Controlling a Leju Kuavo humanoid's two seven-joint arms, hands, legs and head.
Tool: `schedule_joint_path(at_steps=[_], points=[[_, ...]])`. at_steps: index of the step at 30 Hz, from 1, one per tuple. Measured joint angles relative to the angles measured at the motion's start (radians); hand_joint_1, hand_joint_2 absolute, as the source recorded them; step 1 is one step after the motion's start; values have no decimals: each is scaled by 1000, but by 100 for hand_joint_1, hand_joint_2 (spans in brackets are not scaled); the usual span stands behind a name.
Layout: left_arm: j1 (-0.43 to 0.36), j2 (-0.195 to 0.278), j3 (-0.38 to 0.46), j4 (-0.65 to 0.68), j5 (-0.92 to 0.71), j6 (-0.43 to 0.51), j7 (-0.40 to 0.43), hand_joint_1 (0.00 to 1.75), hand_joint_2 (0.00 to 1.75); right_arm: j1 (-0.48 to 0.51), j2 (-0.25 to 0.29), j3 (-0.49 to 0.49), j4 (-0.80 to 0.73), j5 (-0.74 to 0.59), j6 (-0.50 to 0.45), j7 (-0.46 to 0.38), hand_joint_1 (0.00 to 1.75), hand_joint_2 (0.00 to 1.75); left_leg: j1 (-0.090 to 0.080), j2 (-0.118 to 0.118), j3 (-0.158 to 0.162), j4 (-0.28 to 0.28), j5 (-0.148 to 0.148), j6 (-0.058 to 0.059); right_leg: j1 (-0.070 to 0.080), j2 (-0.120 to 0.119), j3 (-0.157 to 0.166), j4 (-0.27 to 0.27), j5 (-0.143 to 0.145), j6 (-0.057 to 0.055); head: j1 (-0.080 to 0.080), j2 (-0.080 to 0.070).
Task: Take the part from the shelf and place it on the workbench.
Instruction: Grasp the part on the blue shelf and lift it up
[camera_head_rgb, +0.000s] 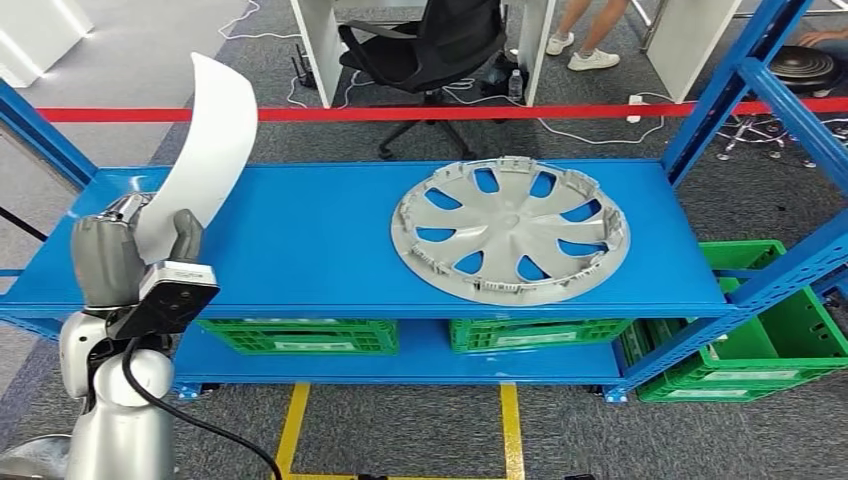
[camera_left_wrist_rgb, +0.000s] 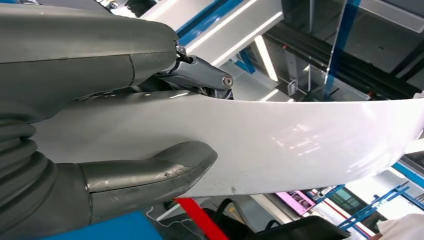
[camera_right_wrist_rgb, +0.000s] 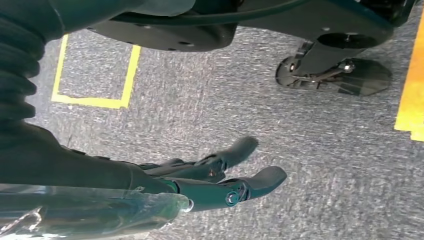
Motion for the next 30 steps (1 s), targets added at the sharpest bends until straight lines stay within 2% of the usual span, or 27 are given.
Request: schedule_joint_path(at_steps=[1,2,3,5,6,7,8,10,11,12,13,14,15,16,17,18,19,21,22,23,25,26,27,28,29,30], points=[[0,0,-2,0,-1,0,0,175,175,-1,0,0,0,0,0,0,0,175,-3,0,60,-73,-2,5,1,1,-6,1,7,5,0,0],[-1,0,-3,-1,-1,0,0,175,175,-2,0,0,0,0,0,0,0,175,-5,0,103,-129,-10,10,2,1,-8,0,14,10,1,0],[-1,0,-5,-1,-1,0,0,175,175,-2,0,0,0,0,0,-1,0,175,-8,-1,128,-166,-20,14,2,1,-9,-1,22,16,0,0],[-1,-1,-6,-1,-2,0,0,175,175,-2,0,-1,0,0,0,-1,0,175,-12,0,129,-184,-15,26,0,0,-11,-9,39,30,1,0],[-1,-1,-7,-1,-2,0,0,175,175,-1,0,-1,0,0,0,-1,0,175,-12,1,123,-186,-6,34,-2,-1,-14,-8,36,36,1,0],[-1,-1,-8,-1,-3,0,0,175,175,-1,0,-2,0,0,0,-1,0,175,-11,2,116,-189,3,42,-3,-1,-22,6,16,41,3,0],[-2,-2,-9,-1,-3,0,0,175,175,-1,0,-2,0,0,0,-1,0,175,-10,4,106,-191,14,48,-4,-2,-34,42,-23,45,6,0],[-2,-2,-10,-1,-5,0,0,175,175,-4,0,-3,0,0,0,-2,0,175,-12,4,80,-190,36,55,-4,-3,-68,168,-122,51,12,0],[-2,-2,-10,-1,-6,0,1,175,175,-6,0,-4,0,0,0,-2,0,175,-13,5,65,-190,48,56,-3,-3,-80,232,-154,54,13,0],[-2,-2,-10,-1,-7,0,1,175,175,-7,0,-4,0,0,0,-1,0,175,-14,5,50,-189,60,56,-3,-3,-78,270,-160,55,14,0],[-1,-2,-9,-1,-7,0,2,175,175,-7,0,-4,0,0,1,-1,0,175,-14,4,35,-188,71,55,-3,-3,-60,273,-145,55,14,0],[-1,-2,-9,-1,-8,0,2,175,175,-7,0,-4,0,0,1,0,0,175,-14,4,21,-188,82,53,-3,-3,-23,240,-118,53,14,0],[-1,-2,-9,-1,-8,0,3,175,175,-6,0,-5,0,0,1,1,0,175,-14,3,9,-187,93,50,-3,-3,27,178,-97,51,14,0],[-1,-2,-9,-1,-8,1,3,175,175,-6,0,-5,0,0,1,1,0,175,-15,3,-2,-186,103,45,-2,-4,82,101,-93,49,14,0],[-1,-1,-9,-2,-8,1,3,175,175,-7,0,-5,0,0,1,1,0,175,-16,2,-7,-186,113,40,0,-3,124,38,-98,45,13,0],[-1,-1,-9,-2,-8,1,3,175,175,-7,0,-5,0,0,1,1,0,175,-16,3,-10,-186,122,33,2,-2,148,-6,-109,40,14,0],[-1,-1,-9,-3,-8,1,3,175,175,-7,0,-5,0,0,1,1,0,175,-16,3,-11,-189,132,27,5,0,155,-26,-116,35,15,0],[-1,-1,-9,-3,-8,1,3,175,175,-5,0,-5,0,0,1,1,0,175,-13,3,-13,-194,144,14,6,0,138,-29,-102,19,19,0],[-1,0,-9,-3,-9,2,3,175,175,-4,0,-6,0,0,1,1,0,175,-12,3,-18,-186,128,9,5,-2,130,-30,-91,10,18,0],[-1,0,-8,-3,-9,2,3,175,175,-4,0,-6,0,1,1,1,0,175,-11,3,-29,-160,93,4,3,-4,120,-31,-78,3,17,0],[-1,1,-8,-3,-9,2,3,175,175,-4,0,-6,0,2,1,0,0,175,-11,2,-65,-43,-14,-4,1,-5,93,-31,-53,-5,14,0],[0,1,-8,-3,-9,2,3,175,175,-3,0,-6,0,3,1,0,0,175,-11,2,-82,26,-53,-6,1,-6,76,-30,-40,-6,14,0],[0,2,-8,-2,-9,2,3,175,175,-2,0,-6,0,3,1,-1,0,175,-11,2,-89,78,-70,-8,1,-6,60,-30,-28,-5,14,0],[0,2,-7,-2,-9,2,3,175,175,-1,0,-7,0,4,1,-2,0,175,-11,2,-82,101,-64,-8,1,-6,44,-29,-16,-4,14,0],[0,2,-7,-2,-9,2,3,175,175,0,0,-7,0,5,1,-4,0,175,-11,2,-55,85,-43,-8,0,-6,30,-29,-6,-1,14,0],[0,2,-7,-2,-9,2,3,175,175,0,0,-7,0,6,1,-6,0,175,-11,2,-11,37,-19,-7,-1,-5,17,-28,5,2,14,0]])
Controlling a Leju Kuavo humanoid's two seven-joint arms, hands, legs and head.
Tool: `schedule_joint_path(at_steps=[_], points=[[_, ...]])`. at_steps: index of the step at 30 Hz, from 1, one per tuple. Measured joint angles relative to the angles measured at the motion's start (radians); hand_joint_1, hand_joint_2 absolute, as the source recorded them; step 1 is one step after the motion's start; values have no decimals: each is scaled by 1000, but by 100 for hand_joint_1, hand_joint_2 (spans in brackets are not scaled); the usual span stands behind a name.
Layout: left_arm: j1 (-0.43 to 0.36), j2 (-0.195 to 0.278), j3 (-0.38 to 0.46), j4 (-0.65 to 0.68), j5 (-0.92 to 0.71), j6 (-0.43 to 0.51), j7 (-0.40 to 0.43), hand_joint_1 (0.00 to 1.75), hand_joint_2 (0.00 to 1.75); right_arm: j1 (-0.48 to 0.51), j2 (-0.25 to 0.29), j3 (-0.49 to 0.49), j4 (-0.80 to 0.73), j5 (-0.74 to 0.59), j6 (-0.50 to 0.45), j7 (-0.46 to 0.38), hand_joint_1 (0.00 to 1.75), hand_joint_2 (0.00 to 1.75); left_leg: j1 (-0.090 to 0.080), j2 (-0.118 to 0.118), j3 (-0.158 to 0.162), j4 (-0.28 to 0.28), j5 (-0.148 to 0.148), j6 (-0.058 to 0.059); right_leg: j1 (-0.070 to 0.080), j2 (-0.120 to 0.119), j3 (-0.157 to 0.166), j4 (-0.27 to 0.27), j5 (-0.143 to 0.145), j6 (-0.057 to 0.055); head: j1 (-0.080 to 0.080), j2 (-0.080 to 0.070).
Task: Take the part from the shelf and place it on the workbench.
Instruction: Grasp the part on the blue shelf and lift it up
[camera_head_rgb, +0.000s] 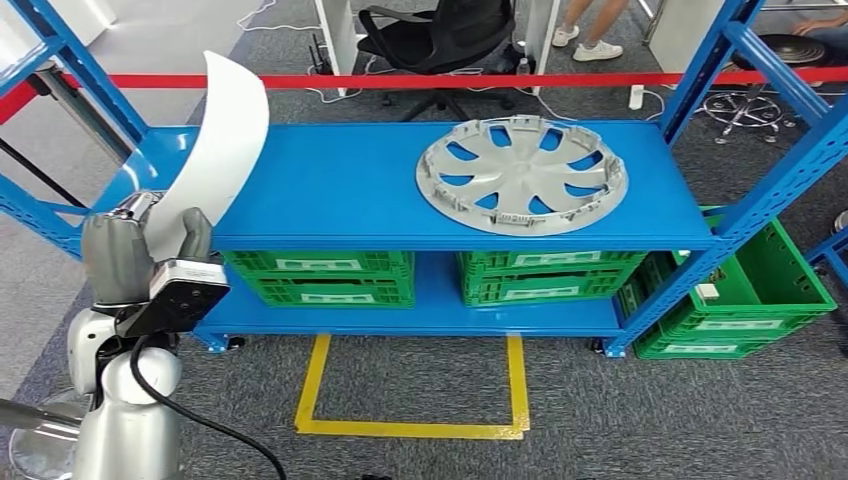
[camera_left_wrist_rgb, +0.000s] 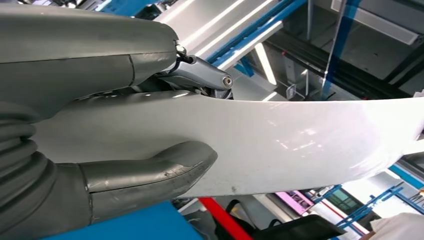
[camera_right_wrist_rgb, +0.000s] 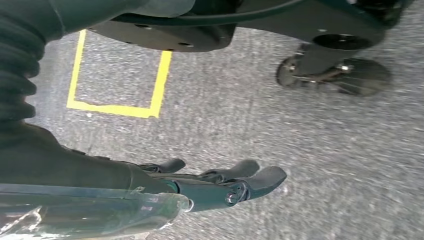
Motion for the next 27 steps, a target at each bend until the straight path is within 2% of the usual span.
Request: schedule_joint_path(at_steps=[2,3,4,6,7,8,9,11,12,13,14,15,17,18,19,21,22,23,24,26,27], points=[[-1,0,-1,0,0,0,0,175,175,-1,0,0,0,1,0,-3,0,175,-1,-1,109,-142,10,5,1,2,-18,2,18,10,-1,0],[-2,-1,-2,0,0,0,0,175,175,-2,0,-1,-1,1,0,-3,0,175,-2,-2,144,-197,1,10,2,3,-24,3,26,15,-1,0],[-2,-1,-2,0,0,0,0,175,175,-2,0,-1,-1,1,0,-4,0,175,-4,-3,162,-229,-10,17,4,4,-27,2,34,21,-1,0],[-3,-2,-2,0,0,0,0,175,175,-1,0,-1,-2,1,-1,-4,0,175,-6,-2,157,-240,-6,35,2,3,-31,-2,48,33,-1,0],[-3,-3,-3,0,0,0,0,175,175,0,0,-1,-2,1,-1,-4,0,175,-5,-1,151,-240,1,44,0,3,-36,4,39,38,0,0],[-4,-3,-3,0,0,-1,0,175,175,0,0,-1,-2,1,-1,-4,0,175,-4,0,144,-241,10,53,-1,2,-46,28,14,43,1,0],[-4,-3,-3,0,0,-1,0,175,175,-2,0,-1,-2,1,-1,-5,0,175,-3,2,136,-242,18,59,-1,2,-63,73,-26,47,2,0],[-4,-3,-3,0,0,-2,0,175,175,-5,0,-1,-2,1,-2,-6,0,175,-5,3,116,-241,35,64,-1,1,-100,207,-115,51,4,0],[-4,-3,-3,0,0,-2,0,175,175,-7,0,-1,-2,1,-2,-7,0,175,-6,3,106,-240,44,64,0,1,-110,262,-139,52,4,0],[-4,-3,-3,0,0,-3,0,175,175,-7,0,-1,-2,1,-2,-7,0,175,-7,3,96,-240,52,64,0,1,-104,286,-144,51,4,0],[-4,-3,-4,0,0,-3,0,175,175,-7,0,-1,-2,1,-2,-6,0,175,-8,3,87,-240,59,63,0,1,-80,273,-131,49,4,0],[-4,-3,-4,0,0,-3,0,175,175,-6,0,-1,-2,2,-2,-5,0,175,-8,2,79,-239,66,61,0,1,-39,226,-109,46,4,0],[-4,-3,-4,0,0,-2,0,175,175,-5,0,-2,-3,2,-2,-4,0,175,-10,1,66,-236,77,53,2,1,62,85,-83,39,4,0],[-5,-3,-4,0,0,-2,0,175,175,-6,0,-2,-4,2,-2,-4,0,175,-12,1,62,-235,83,48,4,2,95,32,-83,35,3,0],[-5,-3,-4,0,0,-2,0,175,175,-7,0,-2,-4,2,-2,-4,0,175,-12,2,58,-234,88,42,6,3,112,1,-86,31,3,0],[-5,-3,-4,0,0,-2,0,175,175,-6,0,-2,-4,2,-3,-4,0,175,-12,3,53,-234,99,30,7,5,107,-9,-83,20,3,0],[-5,-3,-4,0,0,-2,0,175,175,-3,0,-2,-4,2,-3,-4,0,175,-10,3,48,-229,94,24,6,4,102,-10,-77,12,2,0],[-5,-2,-4,0,0,-2,0,175,175,-2,0,-2,-4,2,-3,-4,0,175,-10,2,39,-210,73,19,4,3,97,-12,-69,4,1,0],[-5,-2,-4,0,0,-2,0,175,175,-1,0,-2,-4,2,-3,-4,0,175,-9,1,22,-171,39,14,2,1,90,-14,-61,-3,0,0],[-5,-1,-3,0,0,-2,0,175,175,-1,0,-2,-4,2,-3,-4,0,175,-8,0,-25,-41,-47,5,3,0,72,-14,-46,-10,-3,0],[-5,-1,-3,0,0,-2,0,175,175,0,0,-2,-4,2,-3,-4,0,175,-7,0,-44,18,-74,3,3,0,62,-13,-39,-10,-3,0]])
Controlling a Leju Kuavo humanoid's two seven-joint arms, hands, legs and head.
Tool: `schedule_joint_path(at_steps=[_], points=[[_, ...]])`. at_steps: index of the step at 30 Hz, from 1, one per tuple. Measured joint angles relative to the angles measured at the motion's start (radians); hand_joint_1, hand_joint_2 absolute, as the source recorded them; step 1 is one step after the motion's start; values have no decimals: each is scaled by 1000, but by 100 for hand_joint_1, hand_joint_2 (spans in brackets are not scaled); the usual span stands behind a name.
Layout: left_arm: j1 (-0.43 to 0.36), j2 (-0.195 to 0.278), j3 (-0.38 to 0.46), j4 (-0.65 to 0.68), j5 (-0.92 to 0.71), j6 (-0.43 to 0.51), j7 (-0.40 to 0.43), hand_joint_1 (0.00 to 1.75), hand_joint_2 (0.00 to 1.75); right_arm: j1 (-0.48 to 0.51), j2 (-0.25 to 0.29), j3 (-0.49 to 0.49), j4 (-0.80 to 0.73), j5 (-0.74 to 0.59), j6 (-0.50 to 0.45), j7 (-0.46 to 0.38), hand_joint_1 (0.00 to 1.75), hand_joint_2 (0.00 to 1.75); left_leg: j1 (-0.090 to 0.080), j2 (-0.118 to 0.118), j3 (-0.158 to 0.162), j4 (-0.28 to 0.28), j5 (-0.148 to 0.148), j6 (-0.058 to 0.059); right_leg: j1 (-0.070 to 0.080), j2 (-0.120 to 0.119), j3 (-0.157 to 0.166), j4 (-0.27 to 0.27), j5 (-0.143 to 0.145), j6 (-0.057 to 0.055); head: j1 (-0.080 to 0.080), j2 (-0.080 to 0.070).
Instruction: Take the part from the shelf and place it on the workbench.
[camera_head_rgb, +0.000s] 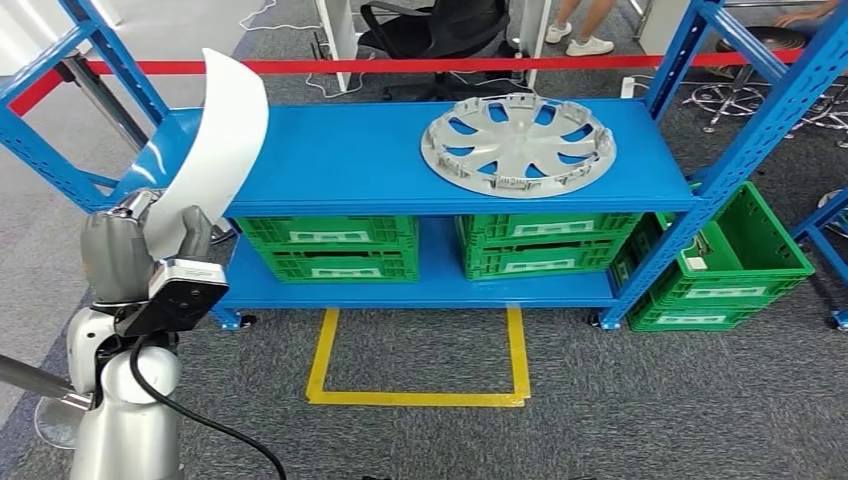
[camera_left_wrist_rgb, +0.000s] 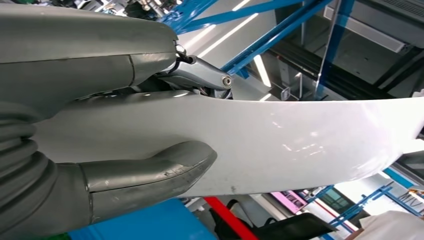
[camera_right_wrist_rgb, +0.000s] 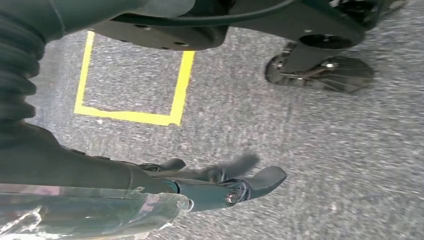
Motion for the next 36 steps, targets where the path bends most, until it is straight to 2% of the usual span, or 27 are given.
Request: schedule_joint_path(at_steps=[1,2,3,5,6,7,8,11,12,16,19,26,36], points=[[0,0,0,0,0,0,0,175,175,1,0,0,0,0,0,0,0,175,0,0,-5,31,-7,-1,0,0,-10,0,7,1,0,0],[0,0,0,0,0,0,0,175,175,2,0,0,0,0,0,0,0,175,0,0,9,25,4,-1,0,0,-18,1,13,2,0,0],[0,0,0,0,0,0,0,175,175,3,0,0,0,-1,0,0,0,175,0,0,45,-21,30,0,0,1,-25,1,18,4,0,0],[0,0,-1,0,0,0,0,175,175,3,0,0,0,-1,0,0,0,175,-1,0,142,-165,75,6,1,3,-34,2,27,11,0,0],[0,0,-2,0,0,0,0,175,175,2,0,0,0,-1,0,0,0,175,-2,-1,178,-223,84,10,2,4,-37,3,31,16,0,0],[0,-1,-2,0,0,0,0,175,175,2,0,0,0,-1,0,0,0,175,-2,-2,196,-258,85,14,4,4,-41,4,34,21,0,0],[0,-1,-3,0,1,0,0,175,175,2,0,0,0,-2,0,0,0,175,-2,-3,199,-271,82,18,7,4,-46,5,36,17,0,0],[1,-2,-3,0,1,-1,0,175,175,3,0,0,0,-2,1,0,0,175,-4,-4,191,-275,87,28,8,4,-50,3,45,-7,2,0],[1,-2,-3,0,0,-1,0,175,175,3,0,0,0,-2,1,0,0,175,-5,-4,190,-275,89,32,8,3,-50,0,50,-6,2,0],[1,-2,-3,0,-5,-2,2,175,175,3,0,0,0,-8,3,2,0,175,-8,-3,181,-274,96,43,5,4,-50,-16,68,19,1,0],[2,-2,-4,0,-16,-1,11,175,175,3,0,-1,0,-15,6,3,0,175,-8,-3,177,-273,99,46,4,4,-52,-20,73,28,1,0],[7,-2,-2,4,-1,-16,33,175,175,3,0,-2,0,-19,7,3,0,175,-8,-3,170,-272,104,45,4,4,-60,-19,76,33,1,0],[12,-4,9,27,49,-40,61,175,175,2,0,-9,-1,-18,4,-10,0,175,-7,-3,165,-272,109,40,4,4,-67,-16,79,31,1,0]])
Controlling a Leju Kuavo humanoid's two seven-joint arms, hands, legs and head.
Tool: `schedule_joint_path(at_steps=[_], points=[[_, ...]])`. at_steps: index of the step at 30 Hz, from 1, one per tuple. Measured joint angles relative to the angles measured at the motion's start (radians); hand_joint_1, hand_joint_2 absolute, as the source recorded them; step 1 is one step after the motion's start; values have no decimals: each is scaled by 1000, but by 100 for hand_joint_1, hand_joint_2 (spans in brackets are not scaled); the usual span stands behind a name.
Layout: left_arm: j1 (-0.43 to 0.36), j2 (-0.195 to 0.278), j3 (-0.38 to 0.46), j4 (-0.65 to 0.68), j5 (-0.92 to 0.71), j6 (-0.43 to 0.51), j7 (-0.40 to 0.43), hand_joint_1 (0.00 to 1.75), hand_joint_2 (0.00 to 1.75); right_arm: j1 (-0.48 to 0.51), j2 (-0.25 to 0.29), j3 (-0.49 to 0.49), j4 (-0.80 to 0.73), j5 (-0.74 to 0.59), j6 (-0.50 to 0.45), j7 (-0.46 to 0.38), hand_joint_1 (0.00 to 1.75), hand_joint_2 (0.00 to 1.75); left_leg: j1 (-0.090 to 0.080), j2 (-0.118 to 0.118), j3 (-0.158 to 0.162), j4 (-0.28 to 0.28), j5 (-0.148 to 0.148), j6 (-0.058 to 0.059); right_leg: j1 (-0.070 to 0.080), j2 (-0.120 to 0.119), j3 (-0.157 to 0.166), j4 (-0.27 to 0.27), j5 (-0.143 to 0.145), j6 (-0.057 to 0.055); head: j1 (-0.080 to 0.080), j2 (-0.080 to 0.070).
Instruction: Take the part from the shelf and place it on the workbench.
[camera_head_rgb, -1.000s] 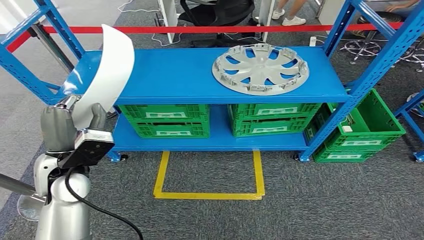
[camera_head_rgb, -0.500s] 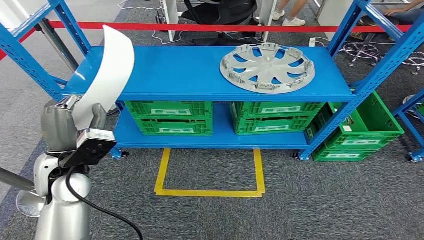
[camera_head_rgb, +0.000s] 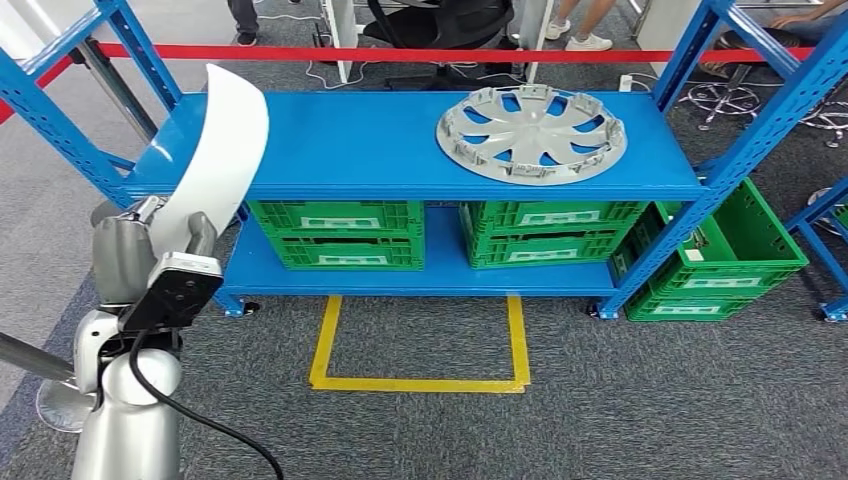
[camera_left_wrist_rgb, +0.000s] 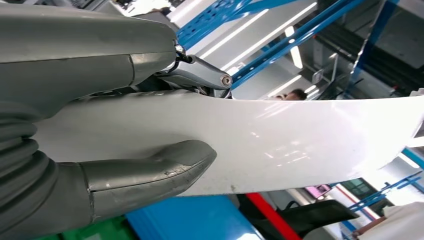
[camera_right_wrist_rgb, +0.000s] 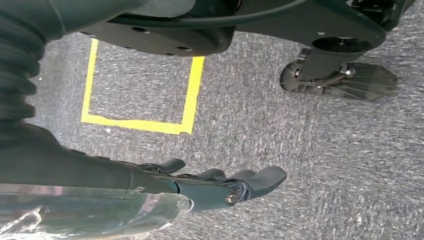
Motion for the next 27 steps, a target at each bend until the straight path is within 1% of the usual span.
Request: schedule_joint_path(at_steps=[2,3,5,6,7,8,9,10,11,12,13,14,15,16,17,18,19,20,21,22,23,24,25,26,27], points=[[3,0,6,10,10,-1,4,175,175,0,0,-1,0,0,-2,-4,0,175,0,0,-1,0,1,0,0,0,-1,0,1,0,0,0],[4,-1,10,15,16,-1,6,175,175,0,0,-2,0,-1,-2,-6,0,175,-1,0,-3,2,1,3,-1,0,-1,-2,4,3,0,0],[6,-1,19,21,27,-1,9,175,175,0,1,-4,0,-1,-5,-7,0,175,-2,-1,-5,0,5,12,-4,-2,0,-6,10,11,-1,0],[7,-2,24,23,32,-2,10,175,175,-1,2,-5,-1,-2,-7,-8,0,175,-1,-1,-4,-6,11,17,-4,-2,-2,-6,8,15,-1,0],[8,-3,28,24,37,-3,10,175,175,-1,2,-6,-1,-2,-9,-9,0,175,3,-2,-2,-14,17,21,-4,-3,-8,8,-5,18,0,0],[9,-4,33,25,40,-6,11,175,175,-1,2,-7,-1,-2,-11,-10,0,175,6,-3,0,-21,23,23,-4,-2,-23,43,-31,21,1,0],[10,-6,37,26,43,-9,13,175,175,-1,2,-8,-2,-2,-13,-11,0,175,8,-5,0,-24,26,24,-5,-2,-48,102,-69,24,2,0],[11,-6,42,27,44,-13,15,175,175,-2,2,-8,-2,-2,-14,-12,0,175,9,-7,-2,-24,28,24,-7,-3,-76,176,-110,28,2,0],[12,-6,46,28,43,-15,19,175,175,-4,2,-8,-2,-2,-14,-13,0,175,10,-10,-4,-23,29,23,-9,-3,-101,246,-142,31,2,0],[13,-6,49,30,41,-17,22,175,175,-6,2,-9,-2,-2,-15,-14,0,175,12,-14,-6,-23,31,20,-11,-3,-112,288,-157,35,2,0],[13,-6,53,32,40,-17,25,175,175,-7,2,-9,-3,-1,-15,-14,0,175,15,-21,-7,-21,32,16,-14,-3,-103,289,-153,39,2,0],[14,-6,56,33,38,-18,27,175,175,-7,2,-9,-3,0,-16,-14,0,175,20,-30,-8,-18,32,10,-19,-1,-73,247,-132,44,2,0],[14,-6,58,34,37,-18,28,175,175,-5,2,-9,-3,0,-16,-13,0,175,25,-40,-11,-13,30,2,-25,9,-27,176,-106,50,2,0],[14,-7,61,35,37,-18,28,175,175,-4,2,-10,-3,1,-16,-13,0,175,28,-50,-15,-4,28,-8,-30,27,15,109,-91,55,3,0],[14,-7,63,36,35,-18,29,175,175,-3,3,-10,-3,1,-17,-13,0,175,30,-59,-22,5,25,-18,-34,41,45,60,-84,54,4,0],[14,-8,64,36,34,-18,29,175,175,-3,3,-10,-3,1,-17,-13,0,175,30,-67,-29,13,25,-26,-35,52,58,38,-86,48,3,0],[15,-8,65,36,33,-18,30,175,175,-3,4,-10,-3,1,-17,-13,0,175,31,-73,-35,16,27,-33,-32,54,57,40,-92,37,2,0],[15,-8,66,36,32,-18,30,175,175,-2,4,-10,-3,1,-17,-13,0,175,32,-79,-39,16,29,-38,-31,44,53,45,-91,24,0,0],[15,-7,67,36,32,-18,30,175,175,-2,4,-10,-3,1,-17,-13,0,175,34,-77,-42,17,29,-43,-29,36,50,48,-90,14,-2,0],[15,-7,68,36,32,-18,31,175,175,-2,4,-10,-3,1,-18,-13,0,175,34,-65,-48,27,21,-46,-28,28,49,49,-89,5,-3,0],[15,-7,68,37,31,-18,31,175,175,-2,4,-11,-3,1,-18,-13,0,175,34,-49,-63,57,0,-49,-28,18,48,49,-87,-3,-5,0],[15,-7,68,37,32,-19,31,175,175,-1,4,-11,-3,1,-17,-12,0,175,32,-30,-87,109,-31,-50,-27,8,46,48,-86,-9,-7,0],[15,-7,69,37,33,-20,31,175,175,0,4,-11,-3,1,-17,-11,0,175,31,-17,-121,179,-68,-50,-25,-3,44,48,-85,-13,-9,0],[15,-7,69,37,35,-24,31,175,175,1,4,-11,-3,1,-17,-10,0,175,30,-13,-154,250,-99,-50,-23,-16,41,48,-85,-15,-9,0],[15,-7,70,38,39,-28,31,175,175,1,4,-11,-3,1,-16,-8,0,175,30,-12,-177,299,-116,-49,-21,-28,38,48,-84,-16,-9,0]])
